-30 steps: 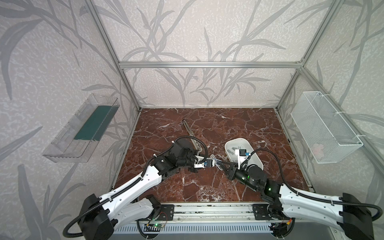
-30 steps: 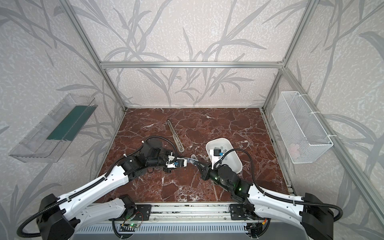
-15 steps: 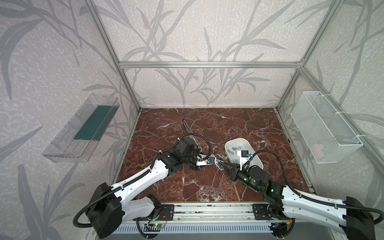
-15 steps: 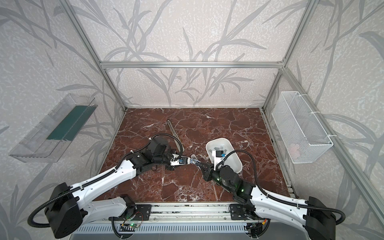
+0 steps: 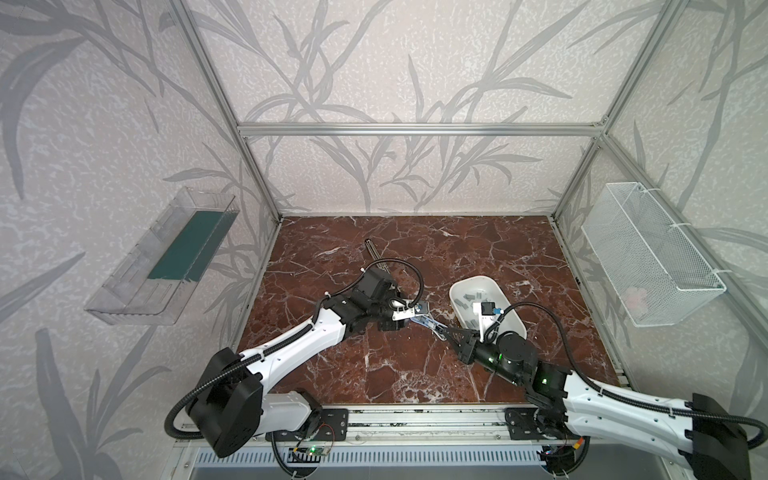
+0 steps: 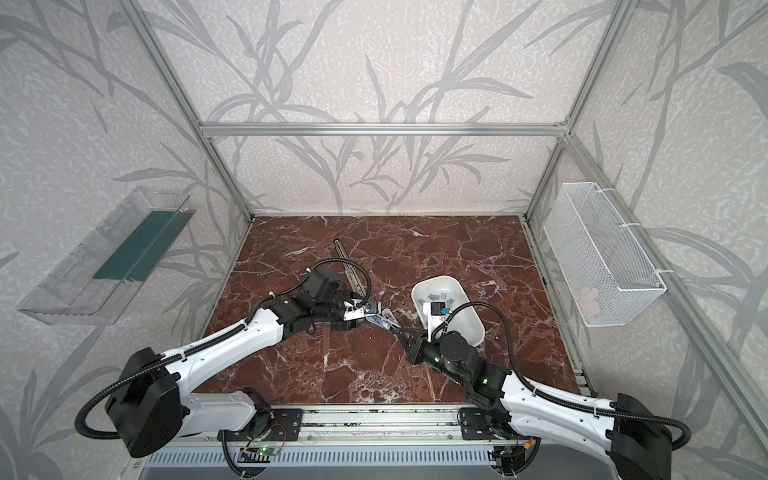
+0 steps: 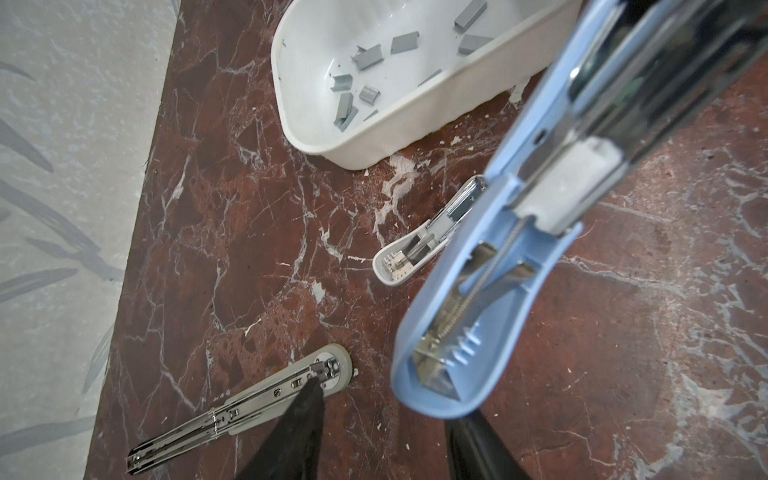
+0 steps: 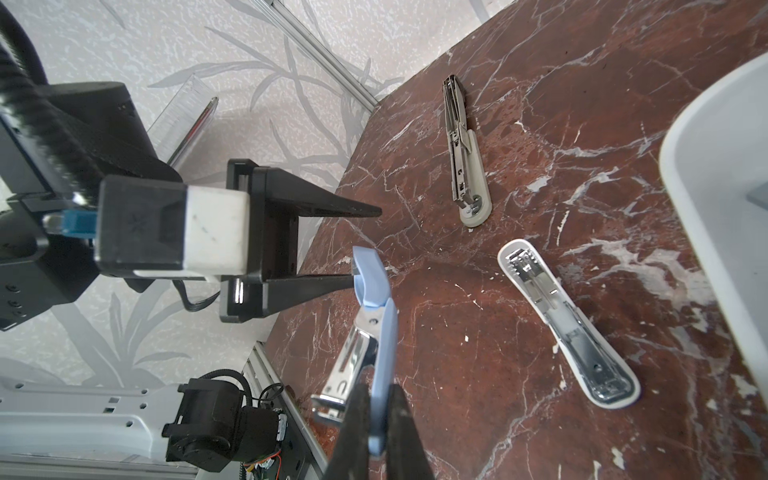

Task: Load the staples into the stapler
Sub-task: 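Pull the stapler top open with the right gripper while the left holds the base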

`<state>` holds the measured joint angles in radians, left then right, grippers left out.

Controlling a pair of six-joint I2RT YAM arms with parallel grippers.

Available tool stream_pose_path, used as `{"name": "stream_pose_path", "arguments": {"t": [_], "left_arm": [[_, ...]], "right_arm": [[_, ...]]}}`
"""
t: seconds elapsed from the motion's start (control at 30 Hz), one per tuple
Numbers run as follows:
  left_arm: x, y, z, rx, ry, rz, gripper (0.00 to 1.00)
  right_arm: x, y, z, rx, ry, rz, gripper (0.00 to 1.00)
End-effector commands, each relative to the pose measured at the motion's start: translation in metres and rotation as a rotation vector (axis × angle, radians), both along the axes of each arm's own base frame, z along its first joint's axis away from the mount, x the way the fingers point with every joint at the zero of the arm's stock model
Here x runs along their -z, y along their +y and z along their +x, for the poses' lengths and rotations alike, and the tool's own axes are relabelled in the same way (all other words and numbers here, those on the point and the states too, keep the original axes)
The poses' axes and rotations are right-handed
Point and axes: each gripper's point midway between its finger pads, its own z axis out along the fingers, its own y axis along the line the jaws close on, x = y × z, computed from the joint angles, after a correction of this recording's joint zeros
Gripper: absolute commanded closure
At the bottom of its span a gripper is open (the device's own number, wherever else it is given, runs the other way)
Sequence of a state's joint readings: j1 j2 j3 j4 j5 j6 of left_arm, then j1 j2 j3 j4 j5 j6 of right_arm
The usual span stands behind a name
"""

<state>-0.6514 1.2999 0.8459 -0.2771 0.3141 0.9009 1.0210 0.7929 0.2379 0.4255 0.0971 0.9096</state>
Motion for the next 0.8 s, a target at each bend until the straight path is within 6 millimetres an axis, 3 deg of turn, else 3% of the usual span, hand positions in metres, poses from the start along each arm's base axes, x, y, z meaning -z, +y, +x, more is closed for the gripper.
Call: {"name": "stream_pose_path", "arguments": {"t": [0.0,0.5,0.63,0.77], "left_arm": [[-0.017,-0.002,0.013,-0.028,-0.045,-0.017,0.51],[-0.060,0.012,0.017,-0.084,-0.203,-0.087,0.48],[-0.071,0.007,-0.005,0.032,-0.220,-0.114,0.61],[-0.074,-0.004,-0.044,0.249,-0.238,-0.164,0.62]], "right_arm": [[-0.012,0.007,-0.011,-0.067,-0.013,0.055,1.00],[-0.004,-0.017,0.001,0.060,-0.030,0.018,1.00],[-0.004,-0.012,0.003,0.057,-0.029,0.010,1.00],[-0.004,-0.005,0.004,0.044,-0.028,0.012,1.00]]}}
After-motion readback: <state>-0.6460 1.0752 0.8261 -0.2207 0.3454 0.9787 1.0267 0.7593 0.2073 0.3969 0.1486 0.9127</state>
